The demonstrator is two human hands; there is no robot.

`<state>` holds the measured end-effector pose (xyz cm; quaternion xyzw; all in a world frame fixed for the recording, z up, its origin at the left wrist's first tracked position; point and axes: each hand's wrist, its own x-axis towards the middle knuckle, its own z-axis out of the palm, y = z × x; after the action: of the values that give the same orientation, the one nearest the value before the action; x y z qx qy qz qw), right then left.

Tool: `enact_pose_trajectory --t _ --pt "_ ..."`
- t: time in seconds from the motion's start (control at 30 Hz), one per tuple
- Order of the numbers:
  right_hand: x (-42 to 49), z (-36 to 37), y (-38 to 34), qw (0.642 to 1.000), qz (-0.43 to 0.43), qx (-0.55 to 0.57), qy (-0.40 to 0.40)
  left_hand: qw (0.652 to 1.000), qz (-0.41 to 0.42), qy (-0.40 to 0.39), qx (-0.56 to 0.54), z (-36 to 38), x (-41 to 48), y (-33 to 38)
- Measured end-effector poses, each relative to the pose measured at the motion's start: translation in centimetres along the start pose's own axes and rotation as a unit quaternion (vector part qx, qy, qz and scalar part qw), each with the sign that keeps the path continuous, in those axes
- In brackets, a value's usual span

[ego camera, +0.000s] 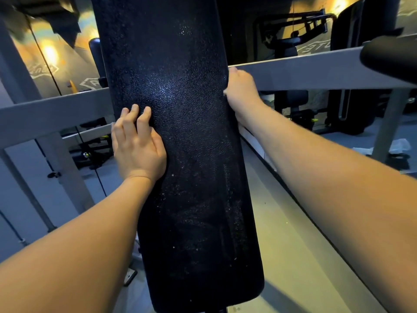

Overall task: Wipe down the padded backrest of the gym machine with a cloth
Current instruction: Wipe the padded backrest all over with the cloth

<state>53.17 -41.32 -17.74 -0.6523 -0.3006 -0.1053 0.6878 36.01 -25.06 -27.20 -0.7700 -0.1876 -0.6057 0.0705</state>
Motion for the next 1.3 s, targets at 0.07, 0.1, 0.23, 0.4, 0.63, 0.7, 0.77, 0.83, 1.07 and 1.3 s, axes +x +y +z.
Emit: enact_pose_trajectory --t 0.07,0.1,0.23,0.4,0.63,0.7,0.77,0.83,1.07,1.3 --pt "1.5 0.2 -1.6 1.000 0.006 -0.011 -0.003 1.000 -0.003 -0.003 0.002 -0.1 -0.2 0.0" --pt "1.5 0.2 -1.6 1.000 0.001 -0.007 0.002 1.000 -0.006 -0.006 0.001 -0.1 -0.2 0.0" --pt "-1.7 -0.5 2.1 1.000 0.002 -0.004 -0.010 1.000 -0.010 -0.012 -0.001 -0.2 -0.1 0.4" --pt "2.2 -0.1 -0.1 1.000 -0.031 0.000 0.001 1.000 -0.010 -0.001 -0.001 0.0 -0.2 0.4" --pt "0.2 -0.2 0.6 0.998 -0.052 0.020 0.003 1.000 -0.007 -0.008 0.009 0.0 -0.1 0.4" --pt "-1.7 -0.4 2.2 0.997 -0.076 0.025 -0.008 1.000 -0.007 -0.008 0.012 0.0 -0.1 0.3" --pt "-0.9 -0.3 1.9 0.996 -0.088 0.009 -0.016 1.000 -0.005 -0.008 0.013 0.1 -0.1 0.2" --pt "1.5 0.1 -0.5 0.997 -0.077 0.005 -0.007 1.000 -0.001 -0.005 0.009 0.2 -0.1 0.2" --pt "2.0 0.1 -0.7 0.997 -0.077 0.027 -0.005 1.000 0.003 -0.007 0.009 0.0 0.0 0.1" --pt "-8.9 -1.5 8.0 0.998 -0.028 0.031 -0.038 1.000 -0.003 -0.008 0.009 -0.1 -0.1 0.2"
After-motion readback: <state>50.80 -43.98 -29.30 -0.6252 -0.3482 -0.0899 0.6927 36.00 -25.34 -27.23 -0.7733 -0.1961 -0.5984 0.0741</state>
